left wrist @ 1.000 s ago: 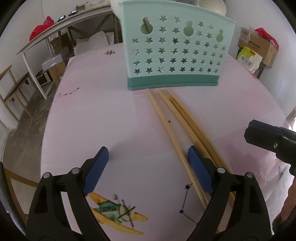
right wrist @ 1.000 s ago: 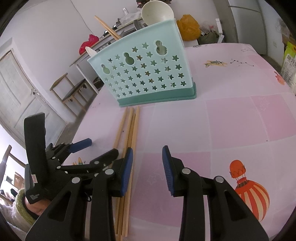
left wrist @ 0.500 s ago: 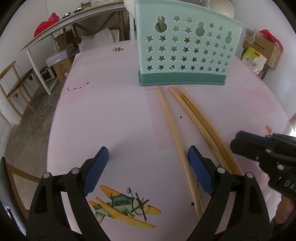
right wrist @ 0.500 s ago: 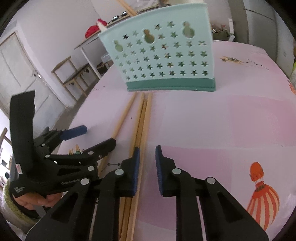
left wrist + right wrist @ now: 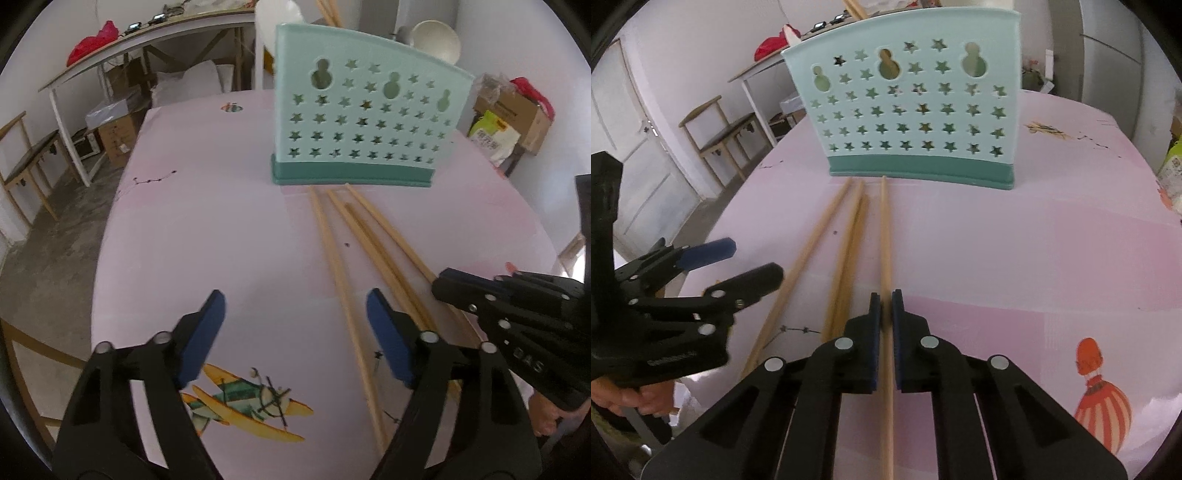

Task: Organize utensils
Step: 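Close the right gripper on a chopstick while the left closes on another chopstick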

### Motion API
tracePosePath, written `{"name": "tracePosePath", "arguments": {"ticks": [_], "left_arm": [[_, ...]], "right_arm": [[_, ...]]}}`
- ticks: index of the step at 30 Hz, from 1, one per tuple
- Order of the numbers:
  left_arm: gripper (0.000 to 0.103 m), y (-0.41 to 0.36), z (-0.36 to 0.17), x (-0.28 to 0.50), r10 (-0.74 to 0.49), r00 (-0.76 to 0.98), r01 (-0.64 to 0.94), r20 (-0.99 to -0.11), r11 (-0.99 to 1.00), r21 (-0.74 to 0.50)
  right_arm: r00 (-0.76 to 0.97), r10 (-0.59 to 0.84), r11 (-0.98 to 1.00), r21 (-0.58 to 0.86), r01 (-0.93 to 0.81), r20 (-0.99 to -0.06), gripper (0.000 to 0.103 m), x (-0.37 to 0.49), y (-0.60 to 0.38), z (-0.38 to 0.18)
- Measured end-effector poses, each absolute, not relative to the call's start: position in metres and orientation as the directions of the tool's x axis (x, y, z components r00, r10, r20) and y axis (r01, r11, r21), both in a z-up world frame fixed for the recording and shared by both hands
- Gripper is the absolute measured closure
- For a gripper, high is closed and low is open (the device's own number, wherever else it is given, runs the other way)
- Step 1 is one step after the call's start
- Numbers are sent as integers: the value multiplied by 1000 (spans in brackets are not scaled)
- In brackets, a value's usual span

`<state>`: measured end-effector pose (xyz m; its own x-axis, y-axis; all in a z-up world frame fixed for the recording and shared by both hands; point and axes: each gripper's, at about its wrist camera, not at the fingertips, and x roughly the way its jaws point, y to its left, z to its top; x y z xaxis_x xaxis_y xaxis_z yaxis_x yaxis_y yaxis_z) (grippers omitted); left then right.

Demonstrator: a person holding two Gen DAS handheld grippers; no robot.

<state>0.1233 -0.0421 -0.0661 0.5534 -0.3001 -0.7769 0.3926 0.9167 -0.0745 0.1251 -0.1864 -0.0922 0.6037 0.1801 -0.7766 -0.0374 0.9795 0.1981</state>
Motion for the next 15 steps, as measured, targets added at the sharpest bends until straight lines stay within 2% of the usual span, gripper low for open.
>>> {"name": "tracePosePath", "arguments": {"ticks": [2, 6, 8, 15], "left_arm": [[43, -45, -66, 120, -325, 536, 415, -779, 905, -91], [57, -55, -68, 111, -353, 500, 455, -791, 884, -107], [68, -61, -70, 107, -347, 490, 470, -799, 878, -93], [95, -69, -73, 98, -315, 497, 469, -809, 881, -55]], "right_arm": [[603, 162, 982, 189, -19, -781, 97, 123, -191, -92], [592, 151, 980, 197, 13, -792, 97, 114, -204, -91], [585, 157, 977, 212, 25, -796, 97, 108, -213, -91], [577, 168, 971, 235, 43, -799, 97, 99, -220, -93]]}}
